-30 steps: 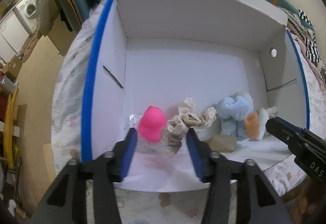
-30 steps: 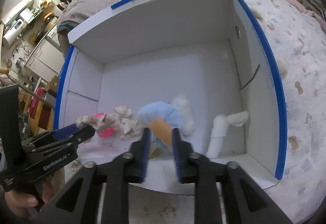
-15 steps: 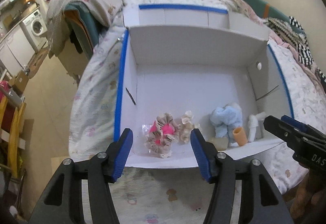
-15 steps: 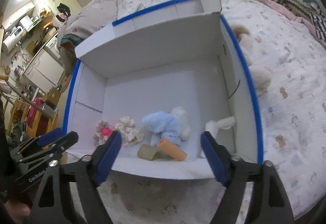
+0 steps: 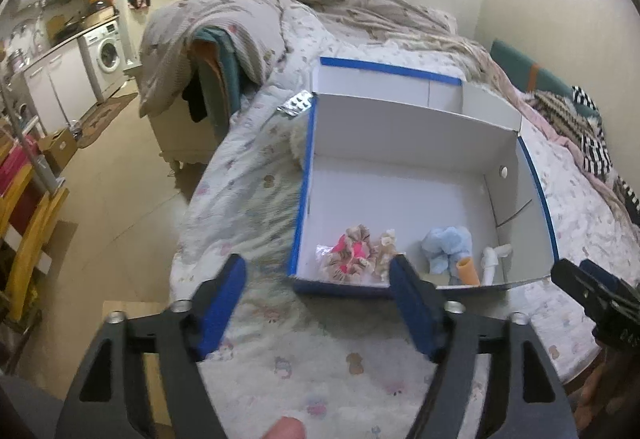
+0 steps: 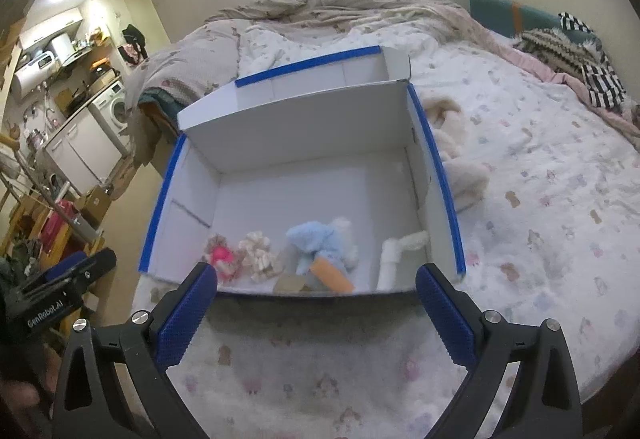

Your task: Organize soft objects

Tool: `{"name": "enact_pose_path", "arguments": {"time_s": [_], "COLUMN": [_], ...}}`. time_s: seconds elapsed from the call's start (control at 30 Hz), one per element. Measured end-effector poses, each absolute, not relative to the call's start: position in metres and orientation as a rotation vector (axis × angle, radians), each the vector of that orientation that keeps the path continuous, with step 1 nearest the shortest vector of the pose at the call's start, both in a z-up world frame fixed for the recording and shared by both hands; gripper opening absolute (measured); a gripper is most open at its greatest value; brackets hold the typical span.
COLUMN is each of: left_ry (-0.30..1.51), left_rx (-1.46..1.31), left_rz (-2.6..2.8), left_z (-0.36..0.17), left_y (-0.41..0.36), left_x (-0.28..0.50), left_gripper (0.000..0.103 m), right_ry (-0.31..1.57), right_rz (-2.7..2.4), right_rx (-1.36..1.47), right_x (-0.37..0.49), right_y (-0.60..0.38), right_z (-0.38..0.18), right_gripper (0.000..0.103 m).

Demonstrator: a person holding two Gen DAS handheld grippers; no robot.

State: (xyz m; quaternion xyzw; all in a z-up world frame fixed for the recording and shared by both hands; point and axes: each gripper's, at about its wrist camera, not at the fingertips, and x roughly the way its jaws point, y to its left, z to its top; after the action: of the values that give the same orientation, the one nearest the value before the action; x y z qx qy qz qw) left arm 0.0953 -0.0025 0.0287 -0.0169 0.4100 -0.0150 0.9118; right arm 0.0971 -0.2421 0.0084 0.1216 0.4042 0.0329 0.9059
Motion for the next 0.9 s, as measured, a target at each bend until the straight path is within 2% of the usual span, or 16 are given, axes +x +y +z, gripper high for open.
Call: {"name": "enact_pose_path", "arguments": {"time_s": [0.07, 0.13, 0.17, 0.53, 0.9], "left_ry": [0.837, 0.824, 0.807, 0.611, 0.675], "left_rx": [-0.042, -0.04, -0.032, 0.045, 0.022], "left_rz": [-0.035, -0.029, -0.023, -0.057, -0.079], "left_z": [0.03, 0.031, 0.032, 0.032, 0.022], "left_y": [0.001, 0.004, 0.005, -0.003, -0.006], "left_x": [0.085, 0.074, 0.067, 0.021, 0.033], "left_gripper": [0.085, 0.099, 0.102, 0.103, 0.103], "right_ry": [0.82, 0.8, 0.79, 0.693, 0.718], "right_rz": [0.069, 0.071, 0.071, 0.017, -0.002], "right_rx": [0.238, 0.227, 0.222, 0.179, 0.17], "right_x": [0.084, 0.071, 0.065, 0.033, 0.04], "right_y": [-0.239, -0.234, -0.232, -0.224, -0.226], "right_z": [0.01, 0.012, 0.012, 0.013, 0.001], "right_gripper": [0.103, 0.103, 0.103, 0.103, 0.103]}}
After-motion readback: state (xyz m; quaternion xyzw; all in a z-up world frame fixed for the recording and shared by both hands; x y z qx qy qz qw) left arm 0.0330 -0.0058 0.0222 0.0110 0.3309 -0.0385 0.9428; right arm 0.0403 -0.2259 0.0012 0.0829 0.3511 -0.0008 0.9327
